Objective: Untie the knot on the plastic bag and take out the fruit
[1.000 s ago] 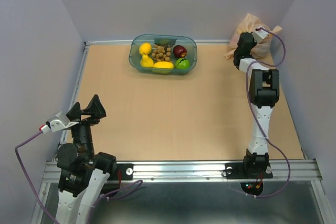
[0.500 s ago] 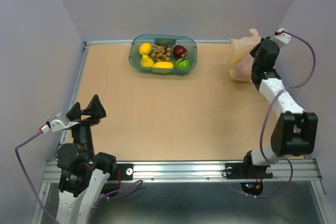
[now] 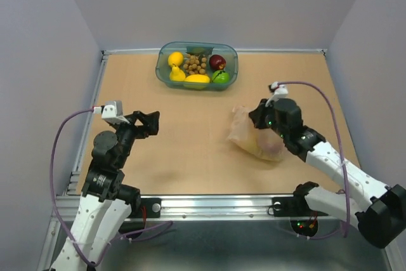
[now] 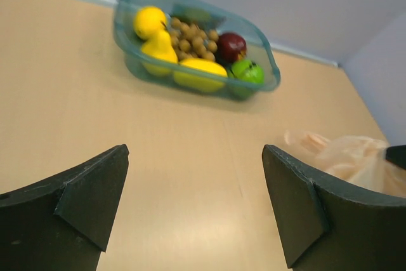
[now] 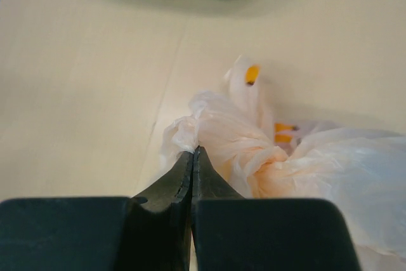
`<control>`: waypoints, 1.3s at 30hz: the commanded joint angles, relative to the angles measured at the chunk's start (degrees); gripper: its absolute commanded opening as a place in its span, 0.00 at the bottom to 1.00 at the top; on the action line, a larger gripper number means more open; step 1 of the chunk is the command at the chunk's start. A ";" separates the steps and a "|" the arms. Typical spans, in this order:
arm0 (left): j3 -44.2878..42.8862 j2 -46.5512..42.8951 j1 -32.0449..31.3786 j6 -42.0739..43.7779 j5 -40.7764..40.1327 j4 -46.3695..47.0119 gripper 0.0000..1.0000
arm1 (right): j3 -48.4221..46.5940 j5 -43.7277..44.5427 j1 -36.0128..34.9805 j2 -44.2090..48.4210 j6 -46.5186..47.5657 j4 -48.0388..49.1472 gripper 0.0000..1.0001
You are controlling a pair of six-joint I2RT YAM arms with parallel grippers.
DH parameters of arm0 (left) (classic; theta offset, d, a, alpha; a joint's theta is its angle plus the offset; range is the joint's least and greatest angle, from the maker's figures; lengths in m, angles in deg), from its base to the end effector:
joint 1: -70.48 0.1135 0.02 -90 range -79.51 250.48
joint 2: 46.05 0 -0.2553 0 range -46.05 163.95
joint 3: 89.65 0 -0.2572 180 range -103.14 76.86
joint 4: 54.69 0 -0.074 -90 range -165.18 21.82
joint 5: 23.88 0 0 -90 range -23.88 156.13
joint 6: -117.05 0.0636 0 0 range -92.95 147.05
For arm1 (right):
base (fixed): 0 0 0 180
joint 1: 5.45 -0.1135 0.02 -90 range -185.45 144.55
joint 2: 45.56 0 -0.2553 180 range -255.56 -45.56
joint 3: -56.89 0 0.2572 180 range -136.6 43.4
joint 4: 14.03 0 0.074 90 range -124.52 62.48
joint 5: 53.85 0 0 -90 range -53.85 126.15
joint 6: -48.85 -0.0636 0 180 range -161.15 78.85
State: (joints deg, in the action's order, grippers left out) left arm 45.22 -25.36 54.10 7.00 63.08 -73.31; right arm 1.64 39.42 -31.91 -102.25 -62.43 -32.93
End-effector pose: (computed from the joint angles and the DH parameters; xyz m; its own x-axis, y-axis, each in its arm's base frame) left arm 0.1469 -0.0397 0.3241 0.0122 -0.3604 -0.9327 0.2503 0.9042 -0.3461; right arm 0.2396 0.1152 0.2726 -0.4340 0.1887 -0.8809 -0.2570 0.9113 0.3218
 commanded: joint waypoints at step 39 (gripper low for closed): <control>-0.27 39.32 -40.21 -23.27 -11.18 12.33 0.98 | -3.51 22.84 -30.14 -11.17 5.37 -15.60 0.75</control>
State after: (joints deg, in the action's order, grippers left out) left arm 48.08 10.31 15.94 -13.90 59.60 -65.35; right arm -4.15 64.18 -62.86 -115.17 -55.24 -47.31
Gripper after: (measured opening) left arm 0.975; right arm 0.758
